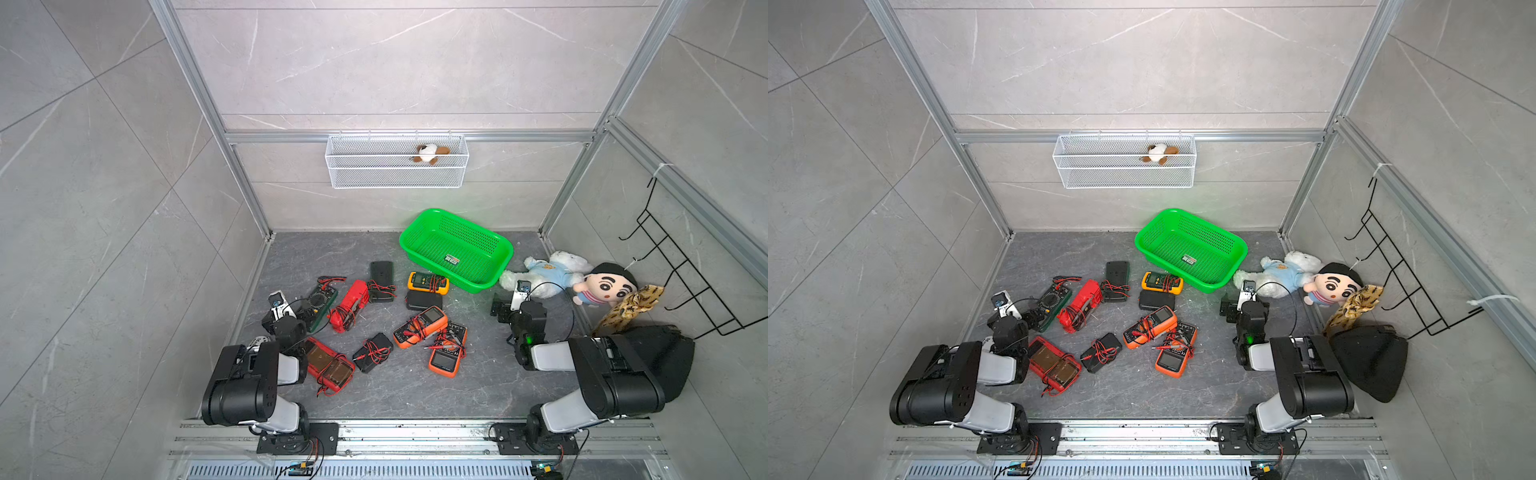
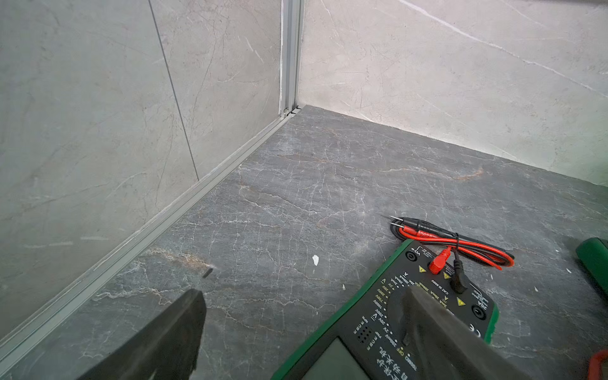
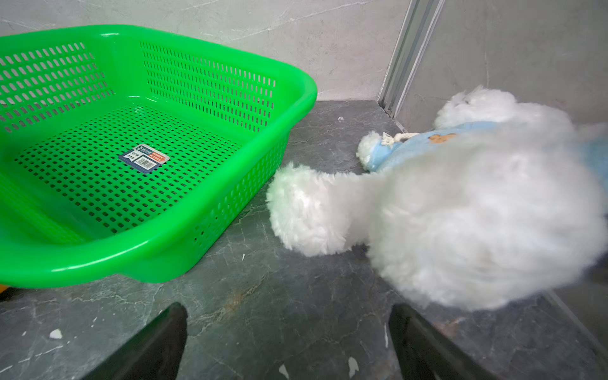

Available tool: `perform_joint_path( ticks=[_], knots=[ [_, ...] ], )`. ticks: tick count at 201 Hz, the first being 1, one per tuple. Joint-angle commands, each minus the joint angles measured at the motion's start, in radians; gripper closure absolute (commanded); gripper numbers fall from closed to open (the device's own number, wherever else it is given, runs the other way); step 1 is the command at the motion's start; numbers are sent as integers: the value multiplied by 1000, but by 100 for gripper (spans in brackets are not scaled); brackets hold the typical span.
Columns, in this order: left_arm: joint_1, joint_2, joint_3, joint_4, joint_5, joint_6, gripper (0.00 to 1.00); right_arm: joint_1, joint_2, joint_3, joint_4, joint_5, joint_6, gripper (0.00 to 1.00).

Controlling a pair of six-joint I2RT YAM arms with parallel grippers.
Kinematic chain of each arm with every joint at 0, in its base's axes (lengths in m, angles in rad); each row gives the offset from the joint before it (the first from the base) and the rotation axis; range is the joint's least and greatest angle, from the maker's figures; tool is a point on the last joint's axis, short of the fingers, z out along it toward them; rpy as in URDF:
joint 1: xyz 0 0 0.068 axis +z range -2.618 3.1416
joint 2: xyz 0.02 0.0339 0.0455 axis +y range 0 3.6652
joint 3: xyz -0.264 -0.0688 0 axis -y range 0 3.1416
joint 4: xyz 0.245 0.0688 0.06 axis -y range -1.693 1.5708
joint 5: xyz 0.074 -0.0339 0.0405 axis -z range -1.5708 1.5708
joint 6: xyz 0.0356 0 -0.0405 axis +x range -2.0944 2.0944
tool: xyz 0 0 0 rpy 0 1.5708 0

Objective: Put the multimeter into the basket
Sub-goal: Pick up the multimeter from the center of the board.

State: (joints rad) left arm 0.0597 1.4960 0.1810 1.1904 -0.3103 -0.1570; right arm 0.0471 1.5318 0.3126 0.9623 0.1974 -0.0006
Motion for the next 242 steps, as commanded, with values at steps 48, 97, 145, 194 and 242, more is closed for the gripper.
perform_joint_path(
  ticks=[48, 97, 145, 194, 242],
  knots=[
    [2, 1, 23, 17, -7, -6, 2, -1, 10, 21, 10, 15, 7, 0],
    [2, 1, 23, 16, -7, -6, 2, -1, 9, 21, 9, 16, 7, 0],
    [2, 1, 25, 17, -7, -6, 2, -1, 10, 21, 9, 15, 7, 0],
    [1, -62, 49, -82, -24, -12, 2, -1, -11, 23, -11, 35, 9, 0],
    [1, -240, 68, -277, -155, -76, 2, -1, -176, 33, -167, 91, 26, 0]
  ],
)
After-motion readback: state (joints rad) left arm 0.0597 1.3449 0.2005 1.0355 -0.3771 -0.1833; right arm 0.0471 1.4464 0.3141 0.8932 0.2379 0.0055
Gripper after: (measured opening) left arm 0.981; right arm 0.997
